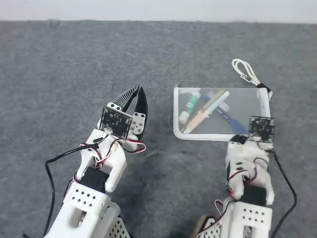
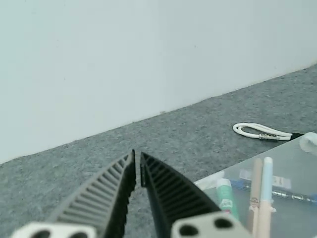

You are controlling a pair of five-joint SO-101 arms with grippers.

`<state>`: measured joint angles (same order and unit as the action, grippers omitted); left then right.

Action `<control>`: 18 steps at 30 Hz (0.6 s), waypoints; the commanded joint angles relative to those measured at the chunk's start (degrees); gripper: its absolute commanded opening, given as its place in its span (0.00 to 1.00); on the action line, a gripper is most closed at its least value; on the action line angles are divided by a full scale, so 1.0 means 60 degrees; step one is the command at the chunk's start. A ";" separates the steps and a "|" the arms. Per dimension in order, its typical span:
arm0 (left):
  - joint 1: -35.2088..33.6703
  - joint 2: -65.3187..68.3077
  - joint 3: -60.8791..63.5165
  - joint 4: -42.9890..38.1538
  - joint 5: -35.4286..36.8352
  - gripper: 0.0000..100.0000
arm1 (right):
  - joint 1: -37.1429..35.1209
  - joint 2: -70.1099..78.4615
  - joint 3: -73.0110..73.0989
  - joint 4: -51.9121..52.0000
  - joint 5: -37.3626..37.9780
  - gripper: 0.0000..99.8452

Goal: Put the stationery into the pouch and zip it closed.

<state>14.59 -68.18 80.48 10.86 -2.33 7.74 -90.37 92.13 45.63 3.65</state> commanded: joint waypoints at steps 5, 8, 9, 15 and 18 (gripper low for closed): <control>-0.0029 -0.1377 0.0183 -0.0059 0.0381 0.01 | -0.0447 -0.2352 0.0689 0.0388 0.0147 0.01; -0.0029 -0.2755 0.0740 0.0161 0.0645 0.01 | -0.0462 -0.2249 0.0689 0.0535 0.0147 0.01; 0.0015 -0.3282 0.0945 0.0293 0.0659 0.01 | -0.0462 -0.2249 0.0703 0.0549 0.0147 0.01; 0.0044 -0.6198 0.2117 0.1158 0.0630 0.01 | -0.0462 -0.2220 0.0718 0.0564 0.0147 0.01; -0.0029 -0.5963 0.2000 0.1275 0.0454 0.01 | -0.0462 -0.2205 0.0718 0.0564 0.0147 0.01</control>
<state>14.68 -102.11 94.20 17.10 0.48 5.71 -102.68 95.47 48.79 3.65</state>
